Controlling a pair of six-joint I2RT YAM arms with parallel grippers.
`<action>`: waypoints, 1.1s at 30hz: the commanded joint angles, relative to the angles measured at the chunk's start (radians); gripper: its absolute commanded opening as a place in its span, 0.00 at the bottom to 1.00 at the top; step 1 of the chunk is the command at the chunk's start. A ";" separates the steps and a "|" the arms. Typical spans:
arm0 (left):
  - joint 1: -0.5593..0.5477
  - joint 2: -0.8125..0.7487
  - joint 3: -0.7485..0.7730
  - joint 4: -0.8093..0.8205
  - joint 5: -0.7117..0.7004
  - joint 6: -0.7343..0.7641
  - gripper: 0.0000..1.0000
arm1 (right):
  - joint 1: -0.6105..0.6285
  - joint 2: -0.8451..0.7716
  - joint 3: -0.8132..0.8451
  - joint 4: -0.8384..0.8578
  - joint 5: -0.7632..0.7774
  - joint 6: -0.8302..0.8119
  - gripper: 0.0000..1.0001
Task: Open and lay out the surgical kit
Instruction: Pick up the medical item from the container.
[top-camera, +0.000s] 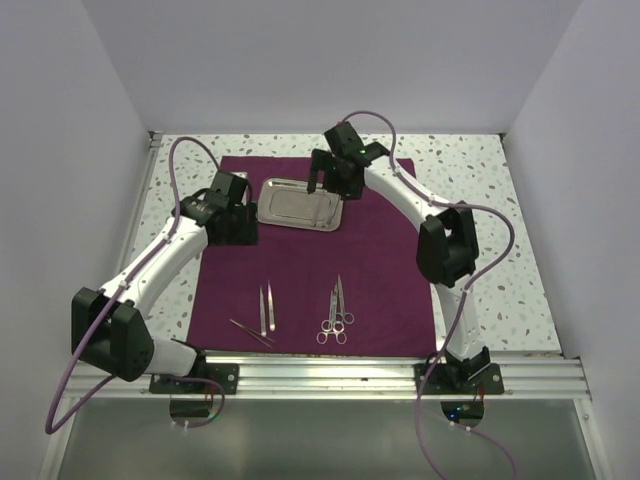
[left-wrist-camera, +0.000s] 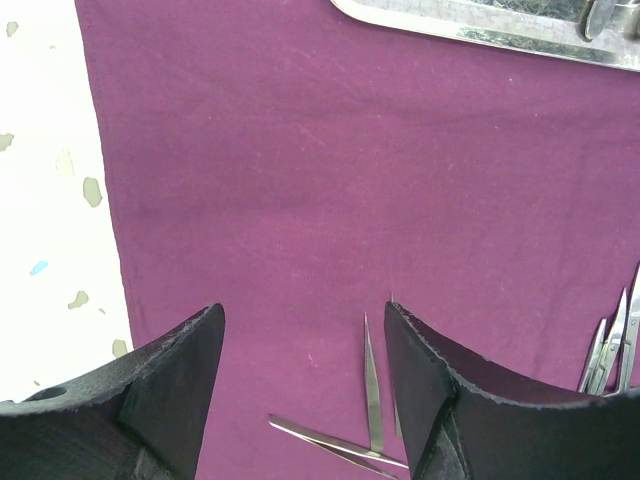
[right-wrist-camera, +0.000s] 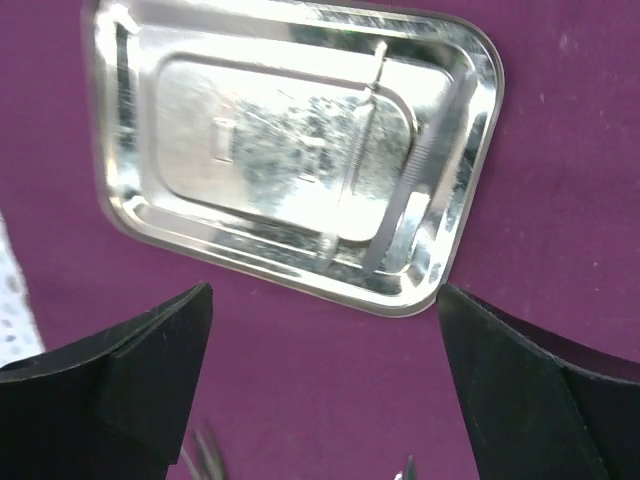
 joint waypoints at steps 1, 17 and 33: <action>0.009 0.002 0.032 0.012 0.006 0.003 0.68 | 0.006 -0.037 0.033 0.015 -0.028 -0.009 0.98; 0.007 -0.035 -0.018 0.012 -0.003 0.009 0.68 | 0.004 0.191 0.214 -0.025 0.004 -0.021 0.80; 0.010 0.000 -0.029 0.021 -0.020 0.078 0.69 | 0.007 0.428 0.472 0.032 0.143 -0.003 0.67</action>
